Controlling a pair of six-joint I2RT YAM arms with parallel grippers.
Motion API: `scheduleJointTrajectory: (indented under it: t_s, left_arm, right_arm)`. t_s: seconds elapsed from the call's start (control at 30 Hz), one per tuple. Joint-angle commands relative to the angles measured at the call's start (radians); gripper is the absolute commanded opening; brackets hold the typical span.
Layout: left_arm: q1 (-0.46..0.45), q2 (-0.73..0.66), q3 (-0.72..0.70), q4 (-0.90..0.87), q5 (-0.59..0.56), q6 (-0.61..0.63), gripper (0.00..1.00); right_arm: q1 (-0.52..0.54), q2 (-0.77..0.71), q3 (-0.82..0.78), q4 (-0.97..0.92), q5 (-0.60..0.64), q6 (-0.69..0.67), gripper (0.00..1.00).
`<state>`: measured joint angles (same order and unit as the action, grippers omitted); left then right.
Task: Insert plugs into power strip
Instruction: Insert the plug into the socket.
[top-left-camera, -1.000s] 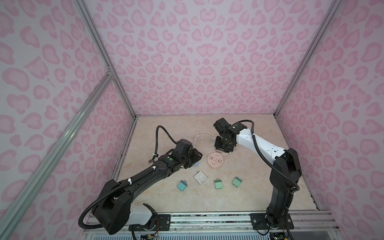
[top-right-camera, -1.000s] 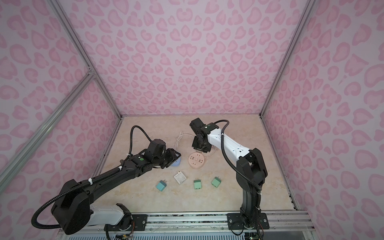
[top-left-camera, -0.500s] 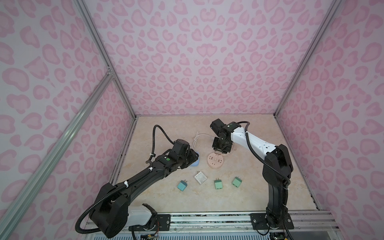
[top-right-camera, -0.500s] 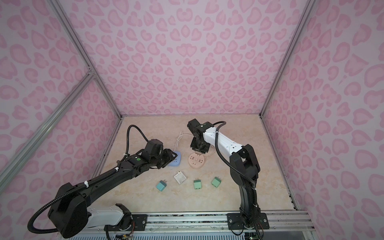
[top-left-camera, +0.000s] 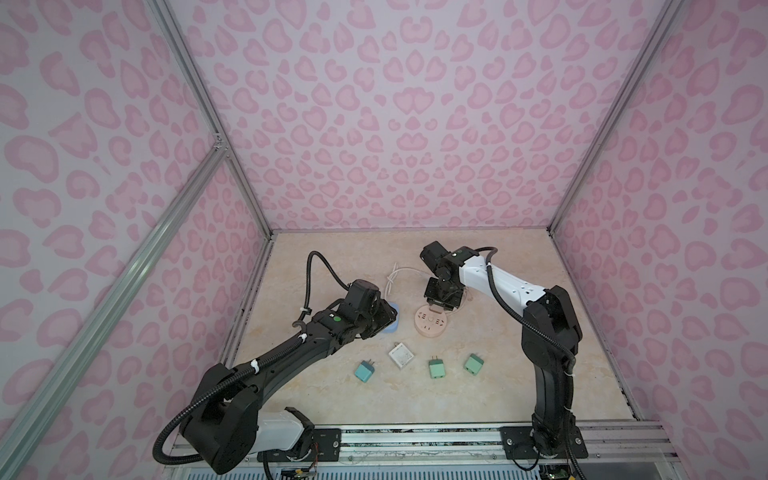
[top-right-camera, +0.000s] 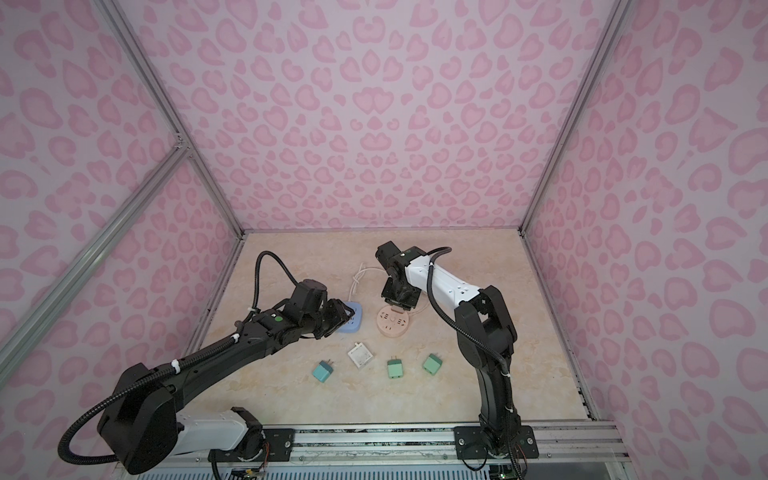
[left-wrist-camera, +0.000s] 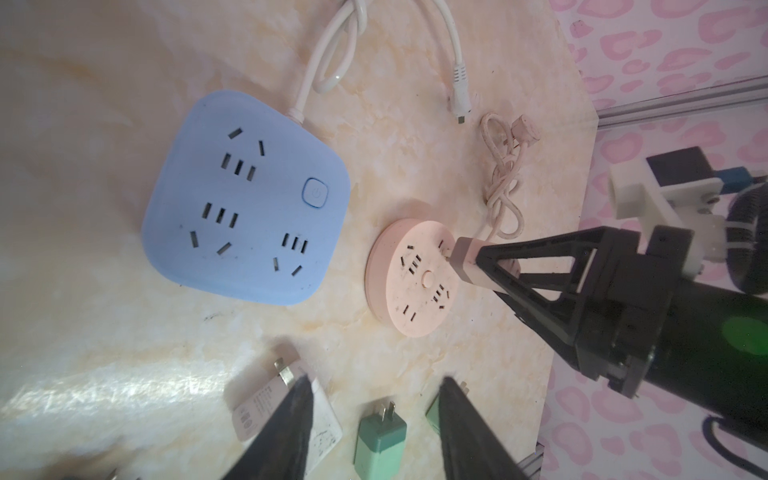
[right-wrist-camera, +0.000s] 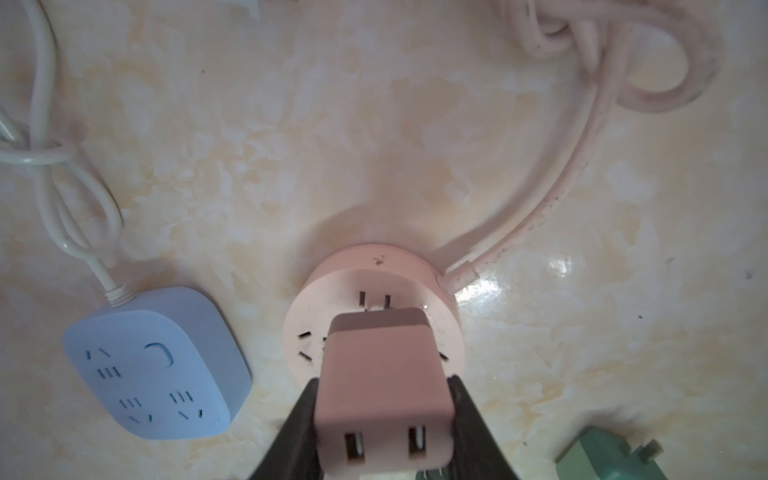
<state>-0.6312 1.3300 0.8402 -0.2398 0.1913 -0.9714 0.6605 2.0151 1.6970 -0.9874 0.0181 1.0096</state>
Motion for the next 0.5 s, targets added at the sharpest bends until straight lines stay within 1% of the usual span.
scheduleJointTrajectory:
  t_s: [0.0,0.47]
  left_arm:
    - [0.001,0.006,-0.006,0.013,-0.002,0.005,0.51]
    - [0.002,-0.007,-0.023,0.011,-0.015,0.009,0.51]
  right_arm:
    - [-0.001,0.011,0.002,-0.010,0.014,0.009,0.00]
    - [0.000,0.041,-0.007,0.023,0.002,0.029,0.00]
